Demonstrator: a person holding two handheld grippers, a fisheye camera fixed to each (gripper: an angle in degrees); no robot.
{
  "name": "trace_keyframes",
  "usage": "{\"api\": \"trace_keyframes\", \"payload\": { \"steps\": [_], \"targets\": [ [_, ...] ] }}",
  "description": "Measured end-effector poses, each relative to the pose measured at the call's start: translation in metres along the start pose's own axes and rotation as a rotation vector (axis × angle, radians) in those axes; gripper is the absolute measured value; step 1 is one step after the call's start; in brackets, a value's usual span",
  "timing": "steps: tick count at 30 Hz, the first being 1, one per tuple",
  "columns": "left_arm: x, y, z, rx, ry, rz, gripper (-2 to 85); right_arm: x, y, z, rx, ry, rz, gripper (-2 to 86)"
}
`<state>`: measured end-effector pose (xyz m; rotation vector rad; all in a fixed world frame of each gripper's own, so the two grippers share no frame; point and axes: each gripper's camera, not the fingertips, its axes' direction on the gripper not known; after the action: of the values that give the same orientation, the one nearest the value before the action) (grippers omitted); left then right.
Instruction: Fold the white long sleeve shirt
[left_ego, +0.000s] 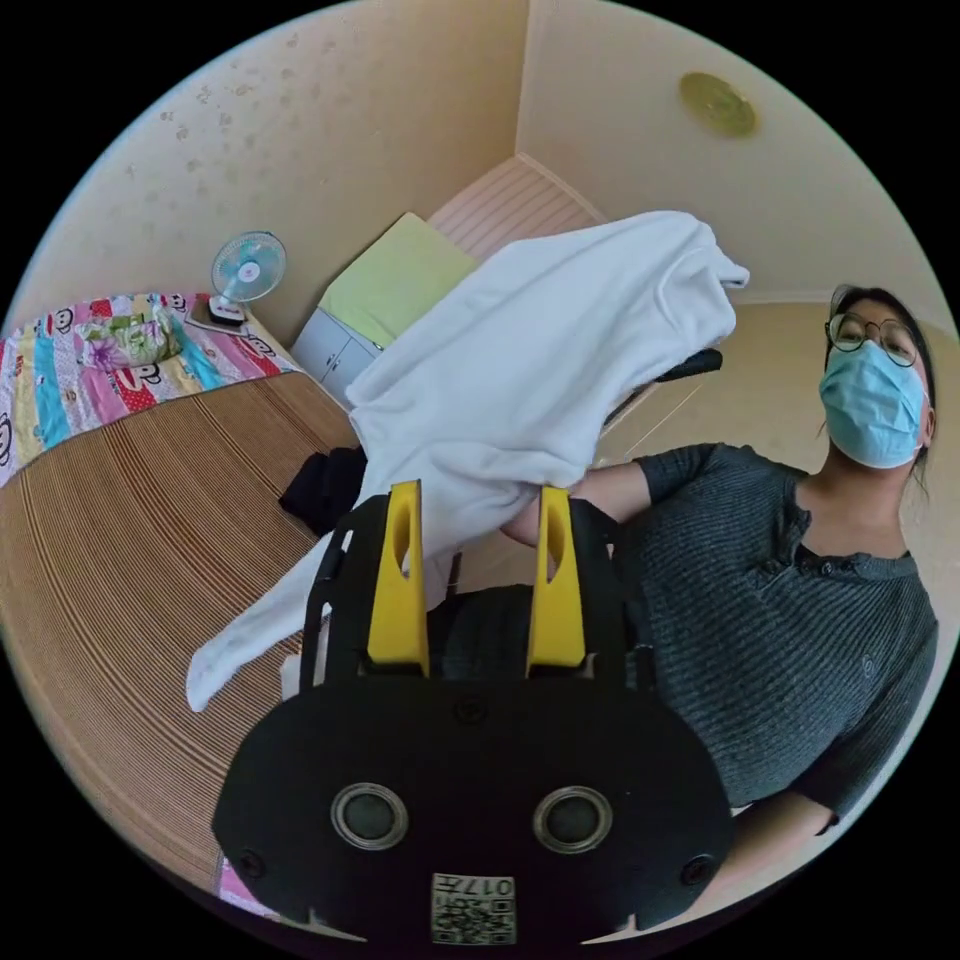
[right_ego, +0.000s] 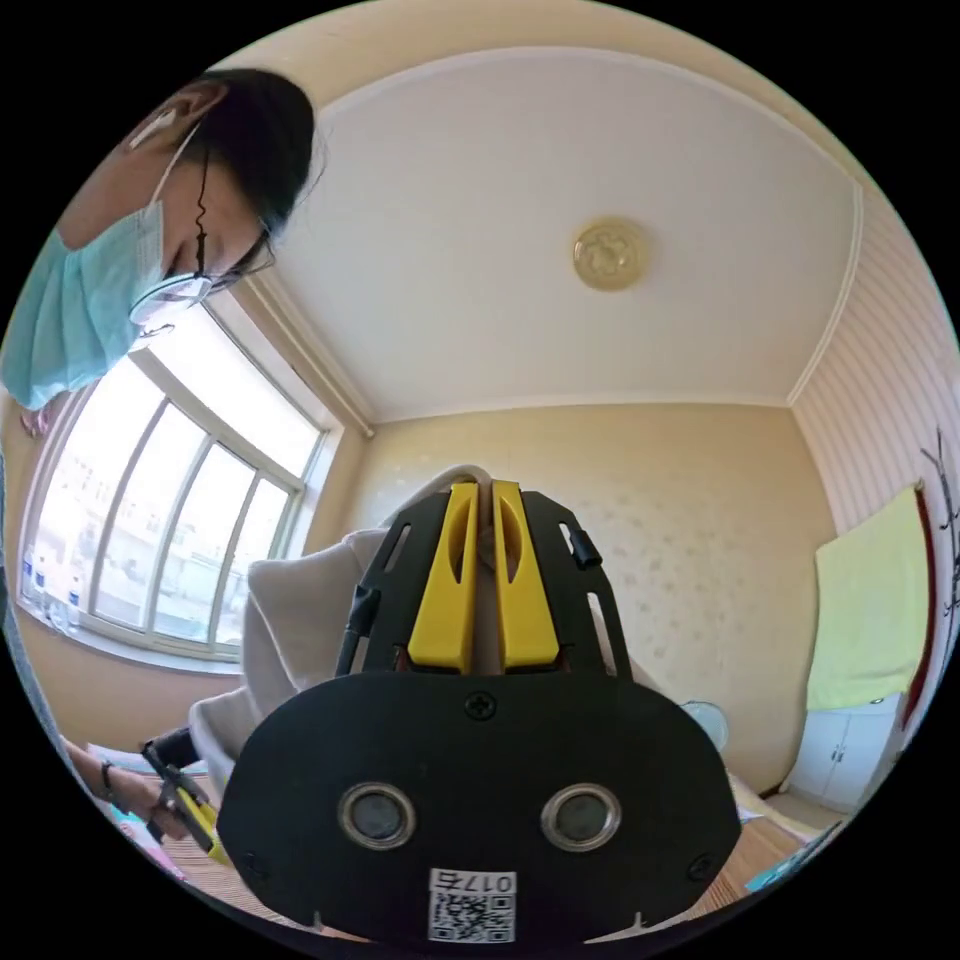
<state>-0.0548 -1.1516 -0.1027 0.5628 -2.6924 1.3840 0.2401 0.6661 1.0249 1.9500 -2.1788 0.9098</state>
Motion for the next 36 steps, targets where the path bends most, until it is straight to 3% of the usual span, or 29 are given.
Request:
{"api": "trace_keyframes", "payload": {
  "steps": [8,10,13,19,22,25,26,28,30,31,33,36],
  "targets": [
    [0.046,-0.024,0.050,-0.158,0.024,0.164,22.0,-0.019,-0.033,0.007,0.051,0.213,-0.117,2.8],
    [0.055,-0.029,0.046,-0.129,-0.060,0.162,19.5,-0.021,-0.038,0.010,0.066,0.218,-0.132,2.9],
    [0.062,-0.032,0.024,-0.020,-0.142,0.144,3.8,-0.022,-0.042,0.018,0.071,0.256,-0.172,3.0],
    [0.092,-0.019,-0.121,0.246,-0.339,0.116,-0.3,0.021,-0.054,0.026,0.046,0.239,-0.263,3.2],
    [0.122,-0.026,-0.217,0.334,-0.446,0.137,-0.2,0.064,-0.065,0.052,-0.090,0.069,-0.253,3.3],
    [0.120,-0.062,-0.284,0.251,-0.635,0.050,0.7,0.112,-0.046,0.142,-0.389,-0.038,-0.234,3.7],
    [0.104,-0.076,-0.310,0.253,-0.696,-0.016,1.3,0.132,-0.020,0.198,-0.567,-0.036,-0.215,3.9],
    [0.064,-0.092,-0.350,0.271,-0.739,-0.144,2.8,0.164,0.043,0.288,-0.859,-0.062,-0.179,4.5],
    [-0.006,-0.101,-0.400,0.255,-0.860,-0.351,8.3,0.209,0.175,0.393,-1.227,-0.112,-0.049,5.7],
    [-0.025,-0.098,-0.411,0.243,-0.900,-0.420,9.8,0.219,0.214,0.415,-1.346,-0.132,0.003,5.6],
    [-0.096,-0.065,-0.448,0.150,-1.029,-0.748,13.5,0.236,0.338,0.446,-1.657,-0.218,0.125,3.8],
    [-0.140,0.009,-0.457,0.127,-0.967,-0.950,12.6,0.232,0.449,0.422,-1.890,-0.314,0.238,2.0]
  ]
}}
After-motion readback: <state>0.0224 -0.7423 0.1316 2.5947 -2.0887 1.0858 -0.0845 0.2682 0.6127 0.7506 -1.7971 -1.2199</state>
